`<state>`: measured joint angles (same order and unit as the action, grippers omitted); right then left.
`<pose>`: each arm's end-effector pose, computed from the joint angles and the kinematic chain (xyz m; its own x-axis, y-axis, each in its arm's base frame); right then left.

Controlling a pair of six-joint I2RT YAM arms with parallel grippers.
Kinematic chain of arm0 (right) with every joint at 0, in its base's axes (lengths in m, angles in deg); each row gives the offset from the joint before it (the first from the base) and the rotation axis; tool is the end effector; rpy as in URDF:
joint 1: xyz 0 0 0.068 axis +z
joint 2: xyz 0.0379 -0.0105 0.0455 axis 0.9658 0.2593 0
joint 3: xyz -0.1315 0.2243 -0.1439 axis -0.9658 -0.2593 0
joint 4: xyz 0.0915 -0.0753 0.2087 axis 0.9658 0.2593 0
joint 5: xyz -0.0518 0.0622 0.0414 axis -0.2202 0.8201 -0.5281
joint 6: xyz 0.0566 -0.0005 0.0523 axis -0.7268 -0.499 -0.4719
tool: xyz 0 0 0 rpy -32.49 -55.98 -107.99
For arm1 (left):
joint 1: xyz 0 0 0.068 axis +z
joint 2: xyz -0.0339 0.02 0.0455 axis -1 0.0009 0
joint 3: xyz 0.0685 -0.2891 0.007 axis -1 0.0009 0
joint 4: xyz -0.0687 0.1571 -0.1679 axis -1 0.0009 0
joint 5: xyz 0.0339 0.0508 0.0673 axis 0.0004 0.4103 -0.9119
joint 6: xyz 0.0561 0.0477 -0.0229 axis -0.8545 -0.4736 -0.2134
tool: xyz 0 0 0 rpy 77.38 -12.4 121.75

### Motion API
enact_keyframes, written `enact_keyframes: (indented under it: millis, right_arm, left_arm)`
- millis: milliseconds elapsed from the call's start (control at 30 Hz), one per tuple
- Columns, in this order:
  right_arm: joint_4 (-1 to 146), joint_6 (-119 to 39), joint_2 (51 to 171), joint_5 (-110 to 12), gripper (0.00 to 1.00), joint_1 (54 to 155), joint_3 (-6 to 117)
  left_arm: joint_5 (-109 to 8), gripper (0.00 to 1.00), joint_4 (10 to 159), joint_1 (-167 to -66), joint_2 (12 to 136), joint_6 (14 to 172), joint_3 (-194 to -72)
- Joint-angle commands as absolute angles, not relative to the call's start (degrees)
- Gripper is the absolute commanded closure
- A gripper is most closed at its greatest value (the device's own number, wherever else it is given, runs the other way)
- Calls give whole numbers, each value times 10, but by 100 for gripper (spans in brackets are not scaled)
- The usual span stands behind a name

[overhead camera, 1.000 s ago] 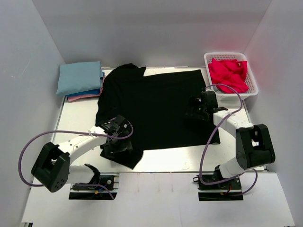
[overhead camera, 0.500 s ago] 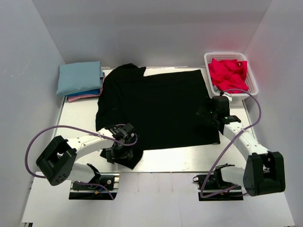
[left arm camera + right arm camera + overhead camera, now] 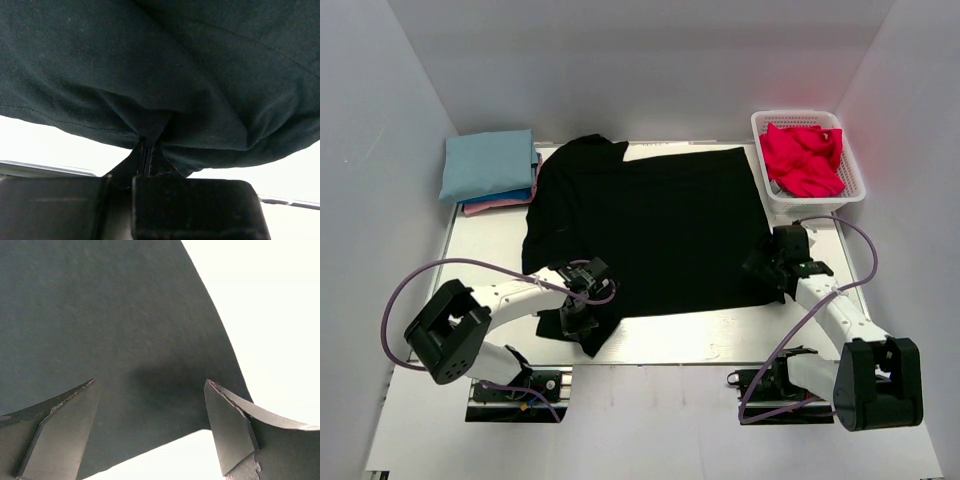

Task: Fold and stack the t-shirts
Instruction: Grap the side of the flattened tshirt closest away from the robot with both arms

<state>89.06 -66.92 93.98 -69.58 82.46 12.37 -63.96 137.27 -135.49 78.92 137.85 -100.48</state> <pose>0.2054 0.0118 0.2050 -0.6077 0.4639 -0.6446 0.4332 0.8739 0.2205 0.1273 -0.1209 0.1608 -0.9816 -0.1807 -0.0623 -0.1851 0.9800 0.0730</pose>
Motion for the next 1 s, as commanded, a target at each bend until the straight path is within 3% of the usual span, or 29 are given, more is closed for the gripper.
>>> enact_keyframes:
  millis: [0, 400, 567, 967]
  right_arm:
    - [914, -683, 922, -704, 10, 818, 120]
    - [999, -717, 883, -737, 11, 811, 94]
    - [983, -729, 876, -721, 19, 811, 73]
    - [976, -744, 876, -688, 24, 810, 27]
  left_arm:
    - [-649, 100, 1386, -1354, 831, 1390, -976]
    - [-568, 100, 1601, -1392, 807, 1421, -1078]
    - [-553, 100, 1575, -1397, 807, 1421, -1069]
    - [-590, 100, 1578, -1402, 802, 1437, -1093]
